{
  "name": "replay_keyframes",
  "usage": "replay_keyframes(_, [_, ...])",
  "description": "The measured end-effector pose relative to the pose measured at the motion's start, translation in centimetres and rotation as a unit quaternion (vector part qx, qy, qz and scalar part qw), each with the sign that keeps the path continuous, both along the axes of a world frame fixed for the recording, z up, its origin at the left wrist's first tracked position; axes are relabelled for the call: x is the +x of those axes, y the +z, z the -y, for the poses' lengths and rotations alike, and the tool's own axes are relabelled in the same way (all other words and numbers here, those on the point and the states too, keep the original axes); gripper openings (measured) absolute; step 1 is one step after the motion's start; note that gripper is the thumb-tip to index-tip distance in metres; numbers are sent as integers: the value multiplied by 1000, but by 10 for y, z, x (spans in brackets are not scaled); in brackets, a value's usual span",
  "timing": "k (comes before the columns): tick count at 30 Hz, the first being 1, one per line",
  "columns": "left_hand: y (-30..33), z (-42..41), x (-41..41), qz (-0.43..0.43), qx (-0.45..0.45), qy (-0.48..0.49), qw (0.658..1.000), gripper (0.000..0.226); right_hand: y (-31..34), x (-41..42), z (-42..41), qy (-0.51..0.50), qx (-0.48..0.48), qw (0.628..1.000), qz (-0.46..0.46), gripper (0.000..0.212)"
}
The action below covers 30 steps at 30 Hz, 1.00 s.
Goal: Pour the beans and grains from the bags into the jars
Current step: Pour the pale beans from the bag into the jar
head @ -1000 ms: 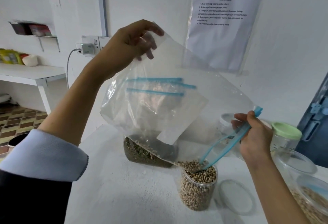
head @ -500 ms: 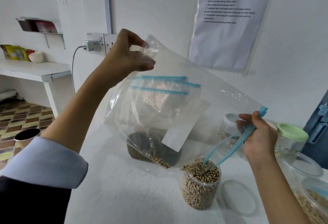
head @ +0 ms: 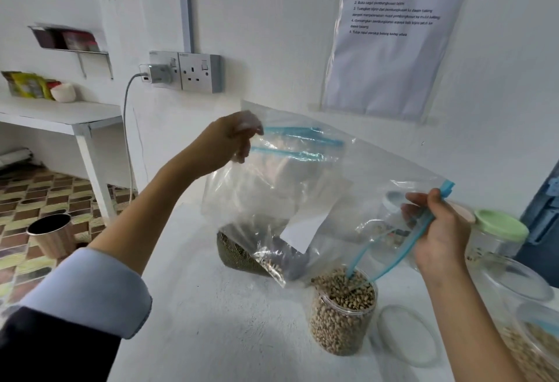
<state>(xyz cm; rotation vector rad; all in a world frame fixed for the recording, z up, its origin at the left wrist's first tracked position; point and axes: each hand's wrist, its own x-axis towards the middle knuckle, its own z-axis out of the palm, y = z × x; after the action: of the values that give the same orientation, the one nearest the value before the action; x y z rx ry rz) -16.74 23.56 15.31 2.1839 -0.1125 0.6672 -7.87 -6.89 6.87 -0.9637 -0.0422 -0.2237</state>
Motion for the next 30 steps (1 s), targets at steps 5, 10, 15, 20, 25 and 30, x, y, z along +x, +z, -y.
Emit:
replay_keyframes(5, [-5, -7, -5, -90, 200, -58, 974, 90, 0, -2, 0, -2, -1, 1000, -9, 31])
replay_keyframes(10, [-13, -13, -2, -83, 132, 51, 986, 72, -1, 1, 0, 3, 6, 1000, -16, 30])
replay_keyframes(15, [-13, -17, -2, -51, 62, 171, 982, 22, -1, 5, -1, 0, 10, 1000, -13, 29])
replay_keyframes(20, [-18, -13, -2, -50, -29, 96, 994, 20, -2, 4, -2, 5, 21, 999, -30, 34])
replay_keyframes(25, [-11, -13, -12, -106, 93, 29, 990, 60, 0, 5, -1, -24, 33, 998, -45, 26])
replay_keyframes(30, [-11, -19, -4, -30, 59, 122, 990, 13, -6, 6, -1, -15, 20, 999, -39, 30])
